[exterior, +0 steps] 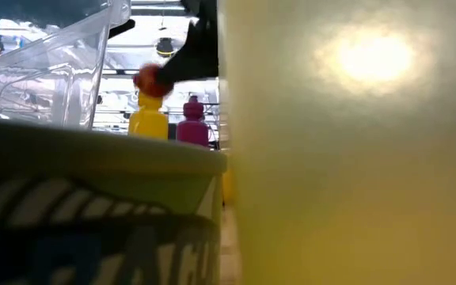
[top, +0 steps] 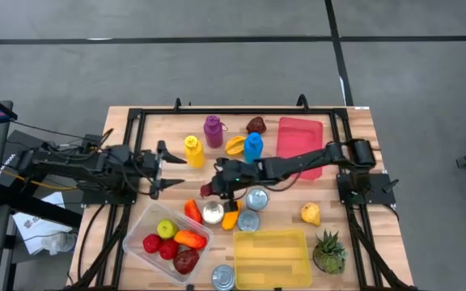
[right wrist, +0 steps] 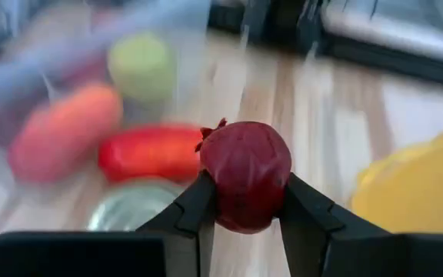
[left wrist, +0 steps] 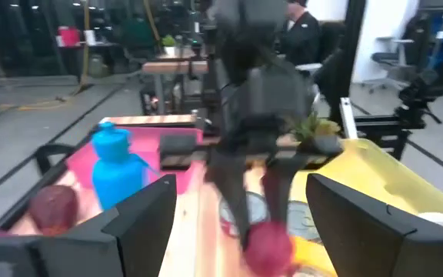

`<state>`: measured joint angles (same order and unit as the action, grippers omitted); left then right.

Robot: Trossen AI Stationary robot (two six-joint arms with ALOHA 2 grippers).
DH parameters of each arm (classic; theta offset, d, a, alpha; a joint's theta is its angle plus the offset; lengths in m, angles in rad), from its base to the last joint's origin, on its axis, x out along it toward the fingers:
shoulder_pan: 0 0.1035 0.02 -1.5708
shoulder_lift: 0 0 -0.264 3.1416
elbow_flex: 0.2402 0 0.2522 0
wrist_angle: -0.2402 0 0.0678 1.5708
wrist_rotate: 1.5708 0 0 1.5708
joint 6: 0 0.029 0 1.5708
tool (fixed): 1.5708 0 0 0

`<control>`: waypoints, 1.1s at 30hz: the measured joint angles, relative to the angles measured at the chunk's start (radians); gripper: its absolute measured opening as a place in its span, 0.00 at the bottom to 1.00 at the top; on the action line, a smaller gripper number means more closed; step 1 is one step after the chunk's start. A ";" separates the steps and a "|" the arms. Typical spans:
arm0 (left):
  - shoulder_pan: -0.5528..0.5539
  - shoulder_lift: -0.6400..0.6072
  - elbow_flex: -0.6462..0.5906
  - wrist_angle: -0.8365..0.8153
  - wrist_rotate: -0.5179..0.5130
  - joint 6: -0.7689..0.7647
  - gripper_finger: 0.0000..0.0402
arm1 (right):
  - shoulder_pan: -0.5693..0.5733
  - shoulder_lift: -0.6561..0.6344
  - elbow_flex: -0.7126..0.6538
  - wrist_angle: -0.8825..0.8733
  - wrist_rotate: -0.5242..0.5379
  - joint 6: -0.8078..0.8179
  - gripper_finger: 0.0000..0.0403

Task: Pick & Place Food Item
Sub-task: Put the red pomegranate into the transparent bin

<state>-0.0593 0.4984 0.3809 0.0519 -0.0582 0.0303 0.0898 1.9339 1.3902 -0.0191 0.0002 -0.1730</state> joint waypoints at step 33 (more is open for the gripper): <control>0.000 -0.003 -0.002 -0.027 -0.055 0.017 0.70 | 0.131 0.214 0.354 -0.140 -0.190 -0.069 0.25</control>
<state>-0.0593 0.4950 0.3794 0.0250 -0.1131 0.0477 0.2206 2.1475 1.7444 -0.1594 -0.1894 -0.2417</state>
